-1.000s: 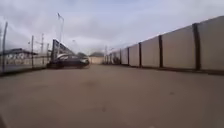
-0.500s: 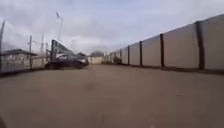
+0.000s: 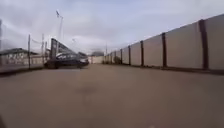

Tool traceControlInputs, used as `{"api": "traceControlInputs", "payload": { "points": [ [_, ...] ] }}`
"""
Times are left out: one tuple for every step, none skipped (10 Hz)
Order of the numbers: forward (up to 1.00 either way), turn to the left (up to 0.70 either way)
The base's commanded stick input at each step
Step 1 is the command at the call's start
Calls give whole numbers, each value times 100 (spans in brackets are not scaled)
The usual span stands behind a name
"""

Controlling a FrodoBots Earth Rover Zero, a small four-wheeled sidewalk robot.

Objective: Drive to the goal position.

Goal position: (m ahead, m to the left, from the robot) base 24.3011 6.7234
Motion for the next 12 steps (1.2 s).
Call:
{"api": "traceControlInputs", "payload": {
  "points": [
    [50, 0],
    [50, 0],
    [50, 0],
    [50, 0],
    [50, 0],
    [50, 0],
    [50, 0],
    [50, 0],
    [50, 0],
    [50, 0],
    [50, 0],
    [50, 0]
  ]
}}
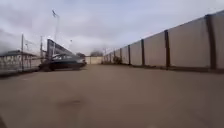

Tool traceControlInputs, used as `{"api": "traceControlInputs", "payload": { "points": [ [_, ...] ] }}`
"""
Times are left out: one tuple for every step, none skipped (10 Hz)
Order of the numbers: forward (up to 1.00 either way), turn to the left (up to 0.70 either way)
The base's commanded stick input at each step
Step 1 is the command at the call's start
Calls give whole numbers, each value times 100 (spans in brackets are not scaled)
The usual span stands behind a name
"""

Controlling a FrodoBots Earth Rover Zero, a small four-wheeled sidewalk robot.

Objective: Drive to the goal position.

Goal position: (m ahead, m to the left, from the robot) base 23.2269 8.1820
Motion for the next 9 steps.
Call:
{"api": "traceControlInputs", "payload": {
  "points": [
    [50, 0],
    [50, 0],
    [50, 0],
    [50, 0],
    [50, 0],
    [50, 0],
    [50, 0],
    [50, 0],
    [50, 0]
  ]
}}
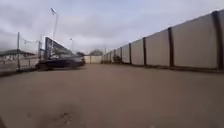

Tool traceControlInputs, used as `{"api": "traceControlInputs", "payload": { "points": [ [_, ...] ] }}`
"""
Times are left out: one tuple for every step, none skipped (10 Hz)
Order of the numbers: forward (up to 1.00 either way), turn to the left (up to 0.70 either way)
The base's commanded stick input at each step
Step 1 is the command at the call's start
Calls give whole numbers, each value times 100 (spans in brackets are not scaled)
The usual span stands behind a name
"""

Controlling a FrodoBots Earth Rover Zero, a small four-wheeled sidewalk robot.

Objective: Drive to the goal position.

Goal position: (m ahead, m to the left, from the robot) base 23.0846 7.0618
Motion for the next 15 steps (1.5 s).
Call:
{"api": "traceControlInputs", "payload": {
  "points": [
    [50, 0],
    [50, 0],
    [50, 0],
    [50, 32],
    [50, 29],
    [50, 0],
    [50, 0],
    [50, 0],
    [50, 0],
    [50, 0],
    [50, 0],
    [50, 0],
    [50, 0],
    [50, 0],
    [50, 0]
  ]
}}
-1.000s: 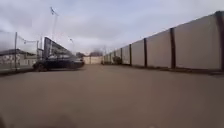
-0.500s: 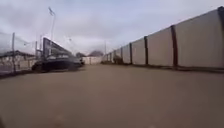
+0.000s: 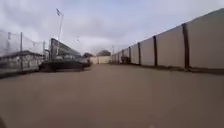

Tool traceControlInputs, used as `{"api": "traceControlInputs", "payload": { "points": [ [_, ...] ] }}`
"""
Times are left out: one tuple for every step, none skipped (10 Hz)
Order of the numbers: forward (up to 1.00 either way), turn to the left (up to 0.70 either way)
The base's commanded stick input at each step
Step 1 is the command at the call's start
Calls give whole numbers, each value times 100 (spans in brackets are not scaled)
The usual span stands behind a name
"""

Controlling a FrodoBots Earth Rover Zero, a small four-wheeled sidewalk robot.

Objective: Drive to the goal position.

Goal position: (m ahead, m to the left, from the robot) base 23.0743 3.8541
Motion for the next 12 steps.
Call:
{"api": "traceControlInputs", "payload": {
  "points": [
    [50, 0],
    [50, 0],
    [50, 0],
    [50, 0],
    [50, 0],
    [50, 0],
    [50, 0],
    [50, 0],
    [50, 0],
    [50, 0],
    [50, 0],
    [50, 0]
  ]
}}
